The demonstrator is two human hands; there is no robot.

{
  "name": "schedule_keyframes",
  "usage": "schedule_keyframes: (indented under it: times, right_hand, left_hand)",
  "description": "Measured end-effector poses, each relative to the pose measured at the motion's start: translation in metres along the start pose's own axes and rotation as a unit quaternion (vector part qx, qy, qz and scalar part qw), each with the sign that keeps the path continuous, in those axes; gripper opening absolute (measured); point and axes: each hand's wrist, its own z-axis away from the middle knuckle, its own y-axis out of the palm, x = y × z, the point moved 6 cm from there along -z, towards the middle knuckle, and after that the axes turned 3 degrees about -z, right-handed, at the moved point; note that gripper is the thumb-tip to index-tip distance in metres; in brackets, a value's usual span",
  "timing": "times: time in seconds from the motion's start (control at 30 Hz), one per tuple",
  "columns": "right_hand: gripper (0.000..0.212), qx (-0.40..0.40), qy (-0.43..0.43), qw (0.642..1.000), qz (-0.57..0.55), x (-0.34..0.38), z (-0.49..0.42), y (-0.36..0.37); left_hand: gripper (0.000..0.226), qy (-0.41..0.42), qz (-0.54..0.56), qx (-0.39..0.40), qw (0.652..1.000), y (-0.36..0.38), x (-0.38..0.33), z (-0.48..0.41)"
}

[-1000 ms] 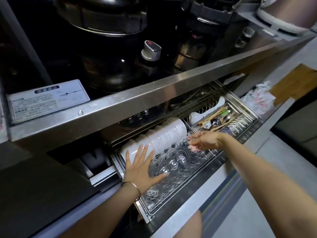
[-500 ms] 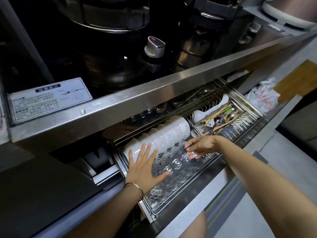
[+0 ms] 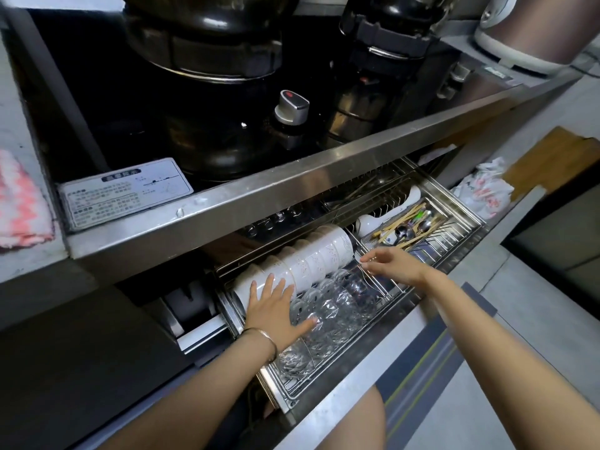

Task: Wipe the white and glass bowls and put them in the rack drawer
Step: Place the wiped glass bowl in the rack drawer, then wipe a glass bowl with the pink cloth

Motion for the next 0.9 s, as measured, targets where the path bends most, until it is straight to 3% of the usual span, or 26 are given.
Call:
schedule_keyframes:
  times: [0.1,0.27,0.47,0.67,0.9]
  right_hand:
    - [0.011,-0.023,-0.05,0.998,0.033,0.015,0.03,-0.002]
    - [0.018,-0.079,-0.132,0.988,0.022,0.08,0.091,0.0]
    - [0.021,-0.115,-0.276,0.954,0.013,0.192,0.168,0.021]
    - [0.024,-0.098,-0.37,0.922,0.05,0.286,0.203,0.071]
    - [0.031,-0.069,-0.421,0.896,0.121,0.359,0.199,0.138]
  left_hand:
    - [0.073,0.049,0.069,-0.013,0.996,-0.04,-0.017,0.013]
    - [0.04,0.16,0.073,-0.118,0.977,-0.129,-0.028,0.07]
    - [0.048,0.24,0.066,-0.275,0.929,-0.227,-0.002,0.175]
    - [0.037,0.185,0.06,-0.38,0.904,-0.272,0.081,0.24]
    - [0.043,0.068,0.062,-0.394,0.915,-0.275,0.177,0.293]
